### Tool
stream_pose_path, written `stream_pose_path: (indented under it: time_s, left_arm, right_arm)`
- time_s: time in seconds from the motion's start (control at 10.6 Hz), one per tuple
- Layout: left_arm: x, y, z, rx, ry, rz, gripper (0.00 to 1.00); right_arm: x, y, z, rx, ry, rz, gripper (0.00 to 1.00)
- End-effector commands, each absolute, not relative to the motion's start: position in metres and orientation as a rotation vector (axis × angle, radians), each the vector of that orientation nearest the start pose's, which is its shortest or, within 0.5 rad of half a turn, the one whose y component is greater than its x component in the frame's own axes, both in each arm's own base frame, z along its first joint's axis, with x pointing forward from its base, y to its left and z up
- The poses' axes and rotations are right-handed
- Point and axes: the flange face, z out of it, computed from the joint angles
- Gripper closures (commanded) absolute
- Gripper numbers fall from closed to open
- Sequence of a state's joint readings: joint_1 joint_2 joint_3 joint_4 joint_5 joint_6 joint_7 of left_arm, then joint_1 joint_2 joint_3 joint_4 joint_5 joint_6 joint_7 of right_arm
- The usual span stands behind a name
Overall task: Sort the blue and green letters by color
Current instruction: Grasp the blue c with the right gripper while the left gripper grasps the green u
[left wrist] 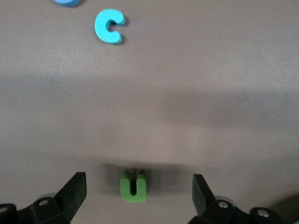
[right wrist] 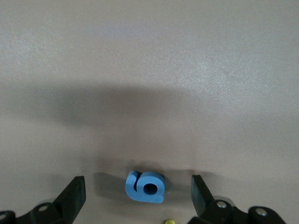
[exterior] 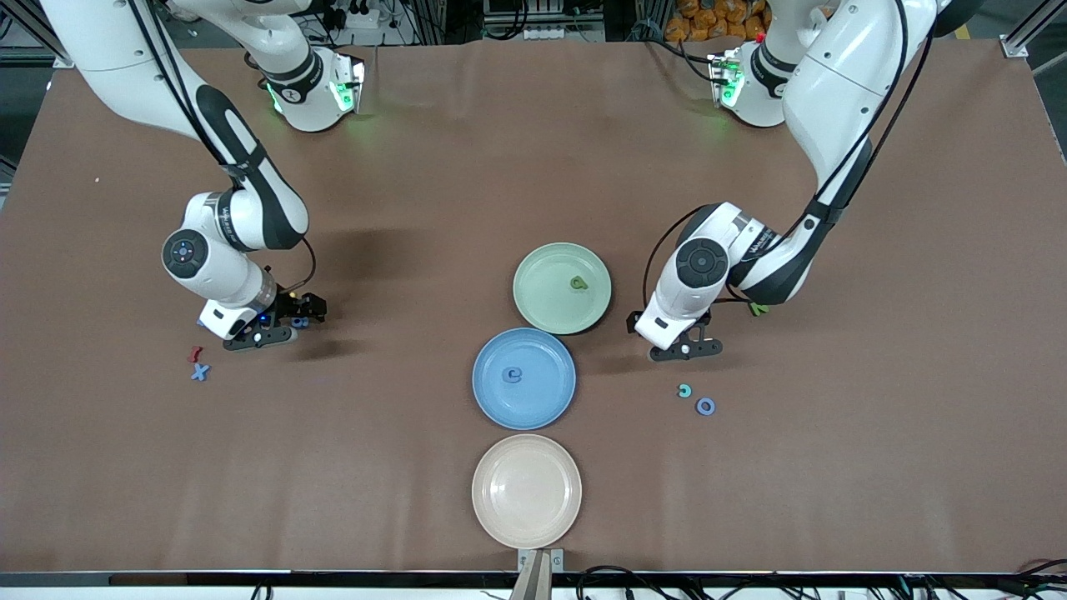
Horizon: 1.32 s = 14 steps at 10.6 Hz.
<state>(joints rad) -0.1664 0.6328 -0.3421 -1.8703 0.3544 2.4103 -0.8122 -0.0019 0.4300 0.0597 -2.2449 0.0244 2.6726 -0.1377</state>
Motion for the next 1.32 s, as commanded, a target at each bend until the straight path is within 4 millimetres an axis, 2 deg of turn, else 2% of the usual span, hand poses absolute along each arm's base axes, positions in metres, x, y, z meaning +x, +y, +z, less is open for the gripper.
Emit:
stream_pose_path:
  time_s: [0.0, 0.19, 0.47, 0.85, 1.04, 1.13, 1.23]
  left_arm:
    - [0.546, -0.295, 0.177, -3.11, -0.087, -0.018, 0.0]
    - [0.535, -0.292, 0.172, -3.139, -0.08, -0.049, 0.0]
    - [0.535, -0.29, 0.173, -3.14, -0.086, -0.053, 0.0]
    - [0.536, -0.29, 0.176, -3.132, -0.057, -0.071, 0.0]
    - [0.536, -0.29, 0.176, -3.131, -0.055, -0.072, 0.0]
    - [0.535, -0.29, 0.176, -3.131, -0.076, -0.069, 0.7]
    - [0.534, -0.283, 0.172, -3.125, -0.093, -0.055, 1.0]
  right_arm:
    - [0.532, 0.029, 0.179, -3.079, -0.267, -0.013, 0.21]
    - [0.528, 0.028, 0.175, -3.079, -0.264, -0.017, 0.36]
    - [0.528, 0.027, 0.174, -3.08, -0.259, -0.015, 0.77]
    - [0.531, 0.03, 0.178, -3.075, -0.25, -0.027, 0.81]
    - [0.542, 0.033, 0.189, -3.072, -0.243, -0.058, 0.81]
    - [0.552, 0.037, 0.197, -3.072, -0.188, -0.079, 0.81]
    - [0.562, 0.044, 0.206, -3.067, -0.152, -0.068, 0.8]
